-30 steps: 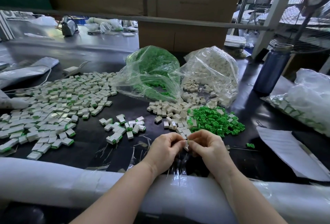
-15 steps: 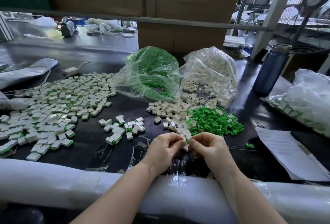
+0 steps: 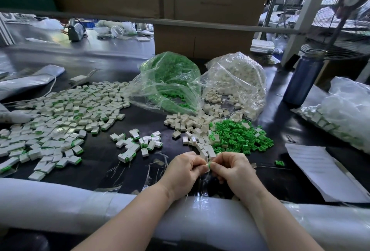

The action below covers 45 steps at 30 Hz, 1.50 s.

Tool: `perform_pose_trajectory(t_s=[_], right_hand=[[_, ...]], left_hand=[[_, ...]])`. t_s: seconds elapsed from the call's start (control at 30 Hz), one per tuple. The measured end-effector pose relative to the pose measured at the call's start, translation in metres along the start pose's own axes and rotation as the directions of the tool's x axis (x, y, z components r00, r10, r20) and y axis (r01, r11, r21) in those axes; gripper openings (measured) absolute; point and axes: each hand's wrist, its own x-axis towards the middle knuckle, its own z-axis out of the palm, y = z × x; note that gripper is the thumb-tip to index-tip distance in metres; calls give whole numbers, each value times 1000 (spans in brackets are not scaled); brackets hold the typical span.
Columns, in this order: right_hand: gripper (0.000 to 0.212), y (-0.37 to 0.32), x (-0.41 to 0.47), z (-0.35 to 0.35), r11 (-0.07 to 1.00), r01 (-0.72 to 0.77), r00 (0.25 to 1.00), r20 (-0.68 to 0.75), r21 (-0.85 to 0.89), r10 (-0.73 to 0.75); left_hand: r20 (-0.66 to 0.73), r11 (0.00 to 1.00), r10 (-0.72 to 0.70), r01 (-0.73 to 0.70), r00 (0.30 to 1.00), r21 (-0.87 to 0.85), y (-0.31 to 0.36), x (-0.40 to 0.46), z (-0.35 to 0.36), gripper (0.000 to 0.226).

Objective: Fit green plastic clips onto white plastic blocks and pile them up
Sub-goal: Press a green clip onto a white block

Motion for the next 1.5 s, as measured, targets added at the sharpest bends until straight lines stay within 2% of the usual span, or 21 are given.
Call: perform_pose_trajectory(t_s=[0.2,0.33,0.47,0.57,0.67,0.73,0.93,1.07,1.17,1.5], right_hand=[[17,0,-1,-1,1000,7,1000,21,-20,-6],[16,0,2,5,997,43,994,-99,-70,-50],[13,0,0,2,996,37,991,-128,85,-26],[9,0,0,1,990,42,991,-128,131,-25],[5,1,0,0,978,43,989,-144,203,-14],[9,1,0,-1,967,52,990,-137,250,-18],[13,3,1,-1,984,68,990,-132,162,-46],[13,2,0,1,995,70,995,-70,65,-65],[12,2,1,3,998,71,993,-95,2,-70],[18,1,1,2,993,109,989,-94,-50,-113]], left_hand=[[3,1000,2,-2,1000,15,0,0,1,14],[-61,999,-28,30,998,29,0,1,4,18],[-62,998,-43,40,997,-40,1,0,5,19],[-56,990,-95,89,994,-112,0,-1,5,15],[-70,988,-90,80,993,-135,-1,0,5,9],[-76,982,-82,68,994,-176,-2,1,4,15],[-67,983,-83,71,994,-169,-3,1,3,21],[-50,969,-136,123,989,-216,-2,0,2,20],[-39,954,-162,146,986,-261,-1,0,2,18],[-20,934,-157,141,987,-329,4,-2,0,18]])
